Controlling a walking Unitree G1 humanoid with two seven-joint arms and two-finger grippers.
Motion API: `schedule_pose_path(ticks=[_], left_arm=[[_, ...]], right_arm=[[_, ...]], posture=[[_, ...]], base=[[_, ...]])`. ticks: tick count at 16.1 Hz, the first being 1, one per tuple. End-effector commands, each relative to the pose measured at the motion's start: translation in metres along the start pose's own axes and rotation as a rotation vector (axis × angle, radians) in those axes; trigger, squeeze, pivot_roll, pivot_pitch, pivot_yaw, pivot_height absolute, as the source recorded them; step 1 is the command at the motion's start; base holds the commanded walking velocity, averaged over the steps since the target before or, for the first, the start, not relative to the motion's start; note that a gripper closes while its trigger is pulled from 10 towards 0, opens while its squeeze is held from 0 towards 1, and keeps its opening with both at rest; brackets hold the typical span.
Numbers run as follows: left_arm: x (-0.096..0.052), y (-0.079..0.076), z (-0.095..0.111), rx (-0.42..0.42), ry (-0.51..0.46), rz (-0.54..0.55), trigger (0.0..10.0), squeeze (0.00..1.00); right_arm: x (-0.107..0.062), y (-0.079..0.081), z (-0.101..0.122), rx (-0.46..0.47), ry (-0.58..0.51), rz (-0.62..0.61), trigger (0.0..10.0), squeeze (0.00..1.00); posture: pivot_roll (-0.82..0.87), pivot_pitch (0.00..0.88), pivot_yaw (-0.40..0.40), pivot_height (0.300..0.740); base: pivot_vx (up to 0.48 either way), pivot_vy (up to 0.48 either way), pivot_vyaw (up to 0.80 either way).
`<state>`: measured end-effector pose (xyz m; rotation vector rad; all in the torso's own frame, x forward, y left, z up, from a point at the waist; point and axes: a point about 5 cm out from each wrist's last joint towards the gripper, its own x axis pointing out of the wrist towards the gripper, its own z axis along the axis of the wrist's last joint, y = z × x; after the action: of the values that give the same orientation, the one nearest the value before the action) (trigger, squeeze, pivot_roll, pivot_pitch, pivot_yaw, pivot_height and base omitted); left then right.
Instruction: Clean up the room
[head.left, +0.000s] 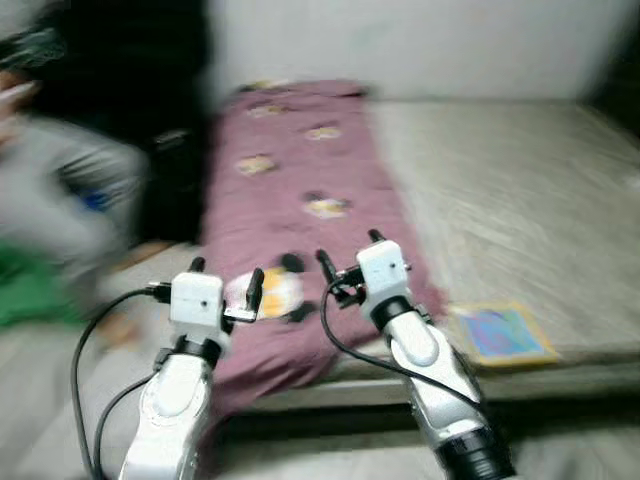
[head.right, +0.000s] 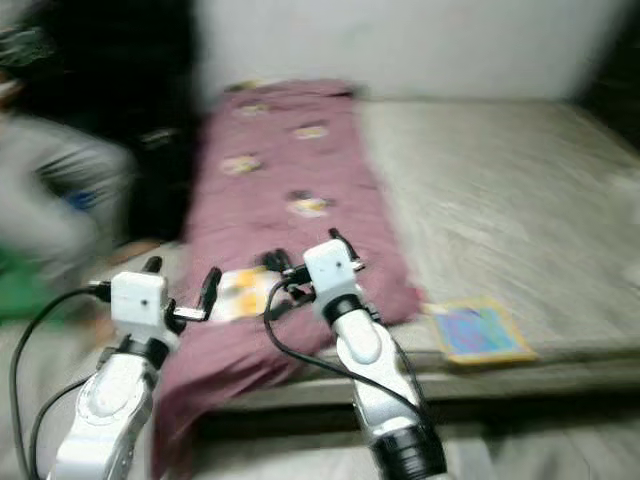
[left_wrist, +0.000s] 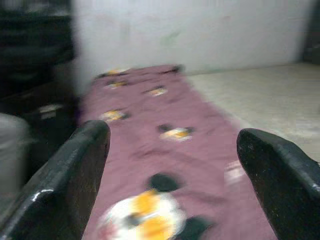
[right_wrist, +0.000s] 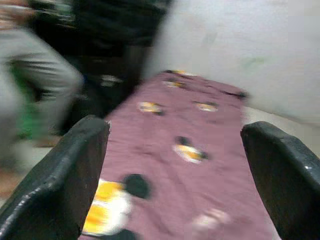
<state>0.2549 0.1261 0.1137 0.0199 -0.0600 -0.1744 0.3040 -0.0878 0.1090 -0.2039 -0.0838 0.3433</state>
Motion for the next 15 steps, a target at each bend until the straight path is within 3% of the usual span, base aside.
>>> schedule_pose_path(ticks=[1, 4, 9, 10, 14, 15], left_arm=[[-0.002, 0.001, 0.002, 0.01, -0.007, -0.005, 10.0, 0.0], [-0.001, 0.003, 0.001, 0.022, 0.003, 0.012, 10.0, 0.0], [0.001, 0.006, -0.002, 0.036, 0.021, 0.059, 10.0, 0.0], [0.001, 0.008, -0.001, 0.055, 0.013, 0.072, 10.0, 0.0], [0.001, 0.011, -0.007, 0.06, 0.038, 0.084, 10.0, 0.0], [0.002, 0.009, -0.009, 0.054, 0.043, 0.076, 10.0, 0.0]], right_arm=[[0.003, 0.004, 0.002, 0.006, -0.002, 0.01, 10.0, 0.0], [0.002, 0.007, 0.001, 0.035, -0.004, 0.024, 10.0, 0.0], [0.001, 0.012, -0.002, 0.009, 0.015, 0.074, 10.0, 0.0], [0.0, 0.011, 0.0, -0.012, -0.015, 0.049, 10.0, 0.0], [-0.003, 0.0, 0.001, 0.057, -0.025, -0.032, 10.0, 0.0], [-0.005, -0.002, 0.0, 0.026, -0.021, -0.036, 10.0, 0.0]], posture=[[0.01, 0.0, -0.03, 0.74], [0.01, 0.0, -0.03, 0.74], [0.01, 0.0, -0.03, 0.74], [0.01, 0.0, -0.026, 0.74], [-0.01, 0.0, 0.001, 0.74], [-0.01, 0.0, 0.004, 0.74]], base=[[0.311, 0.0, 0.0], [0.279, 0.0, 0.0], [0.0, 0.0, 0.0], [0.0, 0.0, 0.0], [0.0, 0.0, 0.0], [0.0, 0.0, 0.0]])
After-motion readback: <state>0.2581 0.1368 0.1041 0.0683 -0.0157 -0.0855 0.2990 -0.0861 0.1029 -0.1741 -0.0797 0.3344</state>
